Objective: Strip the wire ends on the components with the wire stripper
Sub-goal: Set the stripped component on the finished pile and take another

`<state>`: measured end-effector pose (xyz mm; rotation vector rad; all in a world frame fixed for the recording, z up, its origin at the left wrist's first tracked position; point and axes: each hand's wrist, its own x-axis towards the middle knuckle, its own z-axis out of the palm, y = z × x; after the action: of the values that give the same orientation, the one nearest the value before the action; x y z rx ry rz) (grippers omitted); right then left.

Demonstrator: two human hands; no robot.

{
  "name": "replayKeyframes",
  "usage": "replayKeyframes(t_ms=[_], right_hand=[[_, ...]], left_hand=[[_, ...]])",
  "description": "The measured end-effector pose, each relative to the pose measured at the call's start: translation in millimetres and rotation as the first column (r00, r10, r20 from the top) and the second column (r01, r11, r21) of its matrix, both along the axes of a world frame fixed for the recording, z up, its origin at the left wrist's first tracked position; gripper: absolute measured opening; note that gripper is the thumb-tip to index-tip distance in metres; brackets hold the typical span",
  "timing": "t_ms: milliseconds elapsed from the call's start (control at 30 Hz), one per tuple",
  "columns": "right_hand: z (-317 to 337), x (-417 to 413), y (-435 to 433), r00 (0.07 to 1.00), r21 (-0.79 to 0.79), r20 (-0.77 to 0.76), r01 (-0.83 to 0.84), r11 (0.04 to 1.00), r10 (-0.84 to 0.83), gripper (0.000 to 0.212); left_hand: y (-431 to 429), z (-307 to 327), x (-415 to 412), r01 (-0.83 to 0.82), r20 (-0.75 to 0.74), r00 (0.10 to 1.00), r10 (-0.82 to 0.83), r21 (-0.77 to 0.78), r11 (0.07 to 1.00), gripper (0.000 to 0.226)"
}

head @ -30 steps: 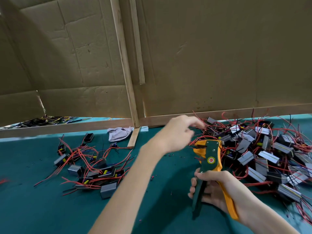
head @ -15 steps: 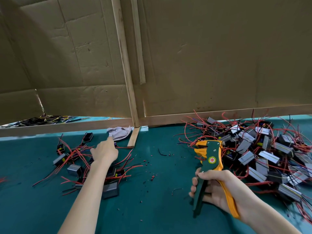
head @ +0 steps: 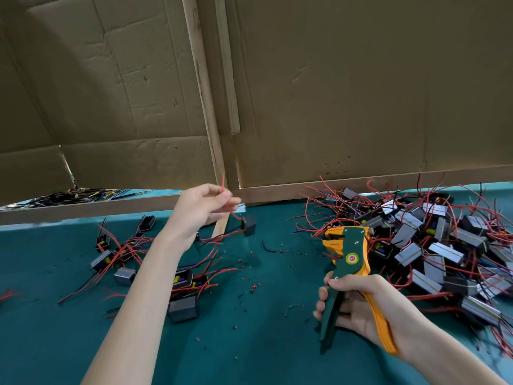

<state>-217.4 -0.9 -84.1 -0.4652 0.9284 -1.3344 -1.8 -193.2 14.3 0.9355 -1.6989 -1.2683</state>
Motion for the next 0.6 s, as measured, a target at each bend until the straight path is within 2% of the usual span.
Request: replayKeyframes(t_ms=[100,167,233,333,400,467,533,600], right_hand=[[0,0,0,1.000,0.002,0.019,0.014,1.000,-0.014,0.027],[1,0,0,0.999,0.008,0.027,0.021,1.000,-0.021,0.027],[2,0,0,0.999,0.013,0.028,0.028,1.000,-0.028,0.028],[2,-1,0,0.999,0.019,0.026,0.041,0.999,-0.042,0.028],[3,-1,0,0.998,0.022,0.032,0.045,0.999,-0.046,0.025],[3,-1,0,0.998,0.025,0.034,0.044,0.999,-0.044,0.022],[3,-1,0,0.999,0.030,0.032,0.042,0.999,-0.043,0.021],[3,0,0,0.999,0.031,0.029,0.043,0.999,-0.044,0.021]], left_hand=[[16,2,-16,0.129,-0.117,0.986,-0.118,0.097,0.987,0.005],[24,-6,-28,0.185,-0.104,0.979,-0.173,0.119,0.976,0.005],[31,-15,-38,0.240,-0.007,0.971,-0.241,0.122,0.963,0.007],[33,-27,-45,0.285,0.242,0.921,-0.305,0.112,0.952,0.012],[28,-33,-46,0.222,0.448,0.866,-0.222,0.053,0.974,0.019],[20,-39,-46,0.117,0.635,0.772,-0.040,-0.080,0.990,0.026],[15,-43,-45,0.028,0.687,0.719,0.107,-0.182,0.983,0.028],[13,-46,-45,-0.001,0.671,0.731,0.122,-0.178,0.984,0.023]])
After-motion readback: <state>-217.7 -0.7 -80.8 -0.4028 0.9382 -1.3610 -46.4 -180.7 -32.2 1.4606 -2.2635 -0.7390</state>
